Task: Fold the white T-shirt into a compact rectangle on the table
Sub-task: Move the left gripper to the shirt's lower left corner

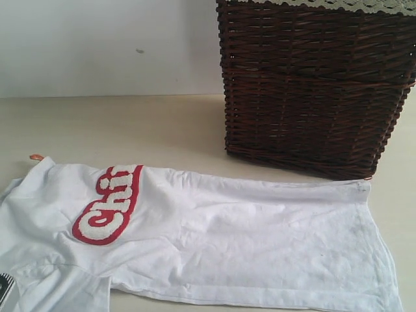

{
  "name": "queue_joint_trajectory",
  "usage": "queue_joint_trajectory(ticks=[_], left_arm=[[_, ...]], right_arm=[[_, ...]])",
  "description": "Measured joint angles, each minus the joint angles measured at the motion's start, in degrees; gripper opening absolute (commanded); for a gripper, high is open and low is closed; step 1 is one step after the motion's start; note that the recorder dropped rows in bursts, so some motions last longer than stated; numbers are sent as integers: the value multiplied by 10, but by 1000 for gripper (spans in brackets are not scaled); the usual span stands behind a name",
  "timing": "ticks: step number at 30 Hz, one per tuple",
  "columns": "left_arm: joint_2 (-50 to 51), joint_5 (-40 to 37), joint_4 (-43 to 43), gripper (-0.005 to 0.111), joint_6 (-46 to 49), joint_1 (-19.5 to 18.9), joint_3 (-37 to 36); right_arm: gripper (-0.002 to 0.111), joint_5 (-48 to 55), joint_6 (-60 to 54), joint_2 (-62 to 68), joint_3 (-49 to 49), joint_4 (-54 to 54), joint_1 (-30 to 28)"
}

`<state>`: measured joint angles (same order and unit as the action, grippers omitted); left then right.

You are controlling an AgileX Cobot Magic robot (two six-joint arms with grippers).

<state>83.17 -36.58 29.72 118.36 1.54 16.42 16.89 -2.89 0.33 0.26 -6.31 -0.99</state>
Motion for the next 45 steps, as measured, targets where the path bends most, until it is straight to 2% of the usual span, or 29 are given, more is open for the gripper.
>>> queue_joint_trajectory(ticks=[2, 6, 13, 14, 15, 17, 20, 23, 26, 28, 32, 34, 35, 37, 41, 42, 45], left_arm=[[-10, -8, -25, 57, -12, 1, -3], [-16, -23, -38, 54, -21, 1, -6], [-12, -5, 0, 32, 13, 1, -13], [-9, -1, 8, 27, 15, 1, -13], [-6, 3, 15, 13, 16, 0, -13], [2, 13, 35, 0, 19, 0, -13], [7, 16, 51, 0, 20, 0, -10], [6, 13, 41, 8, 5, 0, -4], [-12, 20, 5, 34, -22, 1, 22], [-29, 11, 0, 42, -38, 1, 62], [-32, -75, 8, 44, -52, 1, 87], [-32, -153, 1, 49, -75, 1, 87], [-33, -216, -3, 49, -96, 1, 87], [-33, -251, 1, 49, -110, 1, 87], [-31, -135, 7, 49, -63, 17, 63], [-27, -85, 13, 49, -42, 33, 45], [-23, -8, 25, 49, -14, 67, 9]], right_arm=[[47, 0, 0, 0, 0, 0, 0], [47, 0, 0, 0, 0, 0, 0], [47, 0, 0, 0, 0, 0, 0], [47, 0, 0, 0, 0, 0, 0], [47, 0, 0, 0, 0, 0, 0], [47, 0, 0, 0, 0, 0, 0], [47, 0, 0, 0, 0, 0, 0], [47, 0, 0, 0, 0, 0, 0], [47, 0, 0, 0, 0, 0, 0], [47, 0, 0, 0, 0, 0, 0], [47, 0, 0, 0, 0, 0, 0], [47, 0, 0, 0, 0, 0, 0], [47, 0, 0, 0, 0, 0, 0], [47, 0, 0, 0, 0, 0, 0], [47, 0, 0, 0, 0, 0, 0], [47, 0, 0, 0, 0, 0, 0], [47, 0, 0, 0, 0, 0, 0]])
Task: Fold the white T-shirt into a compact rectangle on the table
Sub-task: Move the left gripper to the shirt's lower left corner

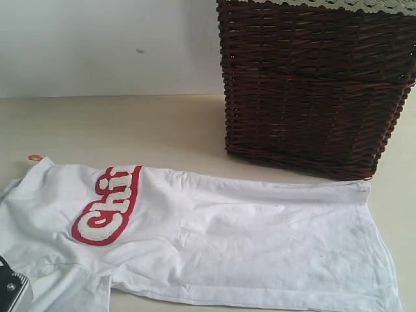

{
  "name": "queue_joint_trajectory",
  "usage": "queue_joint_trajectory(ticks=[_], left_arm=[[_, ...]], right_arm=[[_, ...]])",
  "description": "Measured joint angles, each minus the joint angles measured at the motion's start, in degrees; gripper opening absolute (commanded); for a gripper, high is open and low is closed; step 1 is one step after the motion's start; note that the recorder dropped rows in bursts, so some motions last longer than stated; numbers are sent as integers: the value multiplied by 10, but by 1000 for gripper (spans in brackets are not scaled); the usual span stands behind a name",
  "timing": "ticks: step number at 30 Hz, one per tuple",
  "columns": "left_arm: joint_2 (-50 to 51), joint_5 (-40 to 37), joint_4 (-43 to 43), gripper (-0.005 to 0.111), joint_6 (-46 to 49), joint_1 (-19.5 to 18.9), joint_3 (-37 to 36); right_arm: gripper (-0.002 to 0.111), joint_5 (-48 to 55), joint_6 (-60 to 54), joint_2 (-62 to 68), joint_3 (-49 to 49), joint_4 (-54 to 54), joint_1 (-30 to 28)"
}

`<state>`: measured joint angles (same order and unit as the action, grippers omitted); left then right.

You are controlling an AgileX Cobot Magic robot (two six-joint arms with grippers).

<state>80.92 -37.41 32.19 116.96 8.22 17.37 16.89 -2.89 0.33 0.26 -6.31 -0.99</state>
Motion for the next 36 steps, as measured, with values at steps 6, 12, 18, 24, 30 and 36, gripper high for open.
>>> queue_joint_trajectory(ticks=[6, 12, 18, 24, 30, 36], left_arm=[[0, 34, 41, 48, 10, 17, -20], [13, 39, 66, 14, 25, 17, -31], [16, 37, 87, 0, 32, 17, -39], [14, 37, 78, 0, 17, 18, -32], [3, 72, 44, 0, -59, 22, 54], [2, 29, 46, 0, -122, 22, 169]], right_arm=[[47, 0, 0, 0, 0, 0, 0], [47, 0, 0, 0, 0, 0, 0], [47, 0, 0, 0, 0, 0, 0], [47, 0, 0, 0, 0, 0, 0], [47, 0, 0, 0, 0, 0, 0], [47, 0, 0, 0, 0, 0, 0]])
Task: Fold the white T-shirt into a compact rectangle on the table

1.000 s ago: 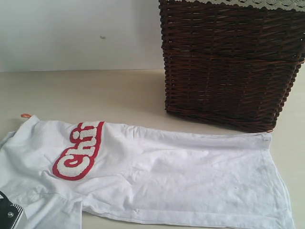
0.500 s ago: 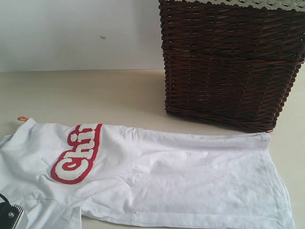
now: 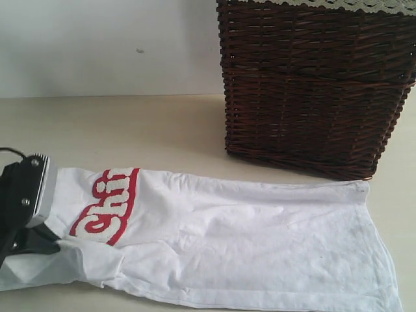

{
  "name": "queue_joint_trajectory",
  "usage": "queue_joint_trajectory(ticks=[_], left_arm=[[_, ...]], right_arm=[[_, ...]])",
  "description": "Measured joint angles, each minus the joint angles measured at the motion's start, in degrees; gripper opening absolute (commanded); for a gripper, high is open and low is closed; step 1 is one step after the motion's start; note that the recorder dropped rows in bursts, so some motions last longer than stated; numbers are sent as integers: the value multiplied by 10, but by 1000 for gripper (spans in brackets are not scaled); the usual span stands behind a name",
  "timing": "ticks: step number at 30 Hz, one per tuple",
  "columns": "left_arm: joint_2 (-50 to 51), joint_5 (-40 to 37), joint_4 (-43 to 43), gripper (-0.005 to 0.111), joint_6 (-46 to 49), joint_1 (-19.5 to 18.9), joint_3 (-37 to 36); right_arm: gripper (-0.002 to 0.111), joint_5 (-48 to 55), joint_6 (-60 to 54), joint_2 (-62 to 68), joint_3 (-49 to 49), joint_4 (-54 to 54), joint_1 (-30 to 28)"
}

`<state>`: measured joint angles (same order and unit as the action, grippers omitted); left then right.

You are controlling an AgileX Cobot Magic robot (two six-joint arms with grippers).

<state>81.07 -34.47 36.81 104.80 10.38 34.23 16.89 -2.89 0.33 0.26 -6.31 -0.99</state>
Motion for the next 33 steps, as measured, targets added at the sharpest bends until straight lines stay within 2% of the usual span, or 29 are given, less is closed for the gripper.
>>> queue_joint_trajectory(ticks=[6, 13, 18, 27, 28, 30, 33], left_arm=[[25, -16, 5, 0, -10, 0, 49], [80, 78, 10, 0, -11, 0, 69], [122, 153, 51, 0, -13, 0, 76], [139, 180, 139, 1, -10, 0, 118], [139, 180, 139, 2, -5, 0, 119], [139, 180, 140, 14, 9, 0, 119], [139, 180, 140, 46, 33, 0, 119]], right_arm=[[47, 0, 0, 0, 0, 0, 0], [47, 0, 0, 0, 0, 0, 0], [47, 0, 0, 0, 0, 0, 0], [47, 0, 0, 0, 0, 0, 0], [47, 0, 0, 0, 0, 0, 0], [47, 0, 0, 0, 0, 0, 0], [47, 0, 0, 0, 0, 0, 0]])
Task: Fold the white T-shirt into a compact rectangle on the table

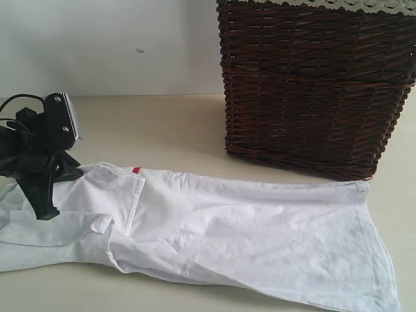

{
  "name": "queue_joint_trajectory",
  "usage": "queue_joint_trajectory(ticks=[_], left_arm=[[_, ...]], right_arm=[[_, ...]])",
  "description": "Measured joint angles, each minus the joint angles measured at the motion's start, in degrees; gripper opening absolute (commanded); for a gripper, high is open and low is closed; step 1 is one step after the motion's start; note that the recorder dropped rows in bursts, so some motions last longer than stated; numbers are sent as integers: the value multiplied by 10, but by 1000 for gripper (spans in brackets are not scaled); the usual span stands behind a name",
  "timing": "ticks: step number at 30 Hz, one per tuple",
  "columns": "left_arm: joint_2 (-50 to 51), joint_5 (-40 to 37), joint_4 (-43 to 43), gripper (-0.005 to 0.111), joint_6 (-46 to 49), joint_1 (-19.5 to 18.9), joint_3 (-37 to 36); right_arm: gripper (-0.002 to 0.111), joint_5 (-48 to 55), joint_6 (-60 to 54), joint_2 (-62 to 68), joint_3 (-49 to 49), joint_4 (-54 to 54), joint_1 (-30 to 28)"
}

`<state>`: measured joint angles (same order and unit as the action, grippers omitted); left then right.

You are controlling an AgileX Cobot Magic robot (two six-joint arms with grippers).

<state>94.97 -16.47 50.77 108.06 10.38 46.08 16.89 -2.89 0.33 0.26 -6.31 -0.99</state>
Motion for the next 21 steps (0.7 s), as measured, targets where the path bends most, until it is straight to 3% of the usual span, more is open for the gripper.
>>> queue_joint_trajectory(ticks=[2, 4, 9, 13, 16, 21], left_arm=[[0, 0, 0, 71, 8, 0, 0], [1, 2, 7, 80, 13, 0, 0], [7, 36, 52, 67, 13, 0, 0], [0, 18, 48, 60, 12, -4, -6], [-25, -54, 19, 59, -2, -21, -29], [-71, -245, -14, 59, -9, -65, -56]], right_arm=[[47, 0, 0, 0, 0, 0, 0], [47, 0, 0, 0, 0, 0, 0], [47, 0, 0, 0, 0, 0, 0], [47, 0, 0, 0, 0, 0, 0], [47, 0, 0, 0, 0, 0, 0], [47, 0, 0, 0, 0, 0, 0]])
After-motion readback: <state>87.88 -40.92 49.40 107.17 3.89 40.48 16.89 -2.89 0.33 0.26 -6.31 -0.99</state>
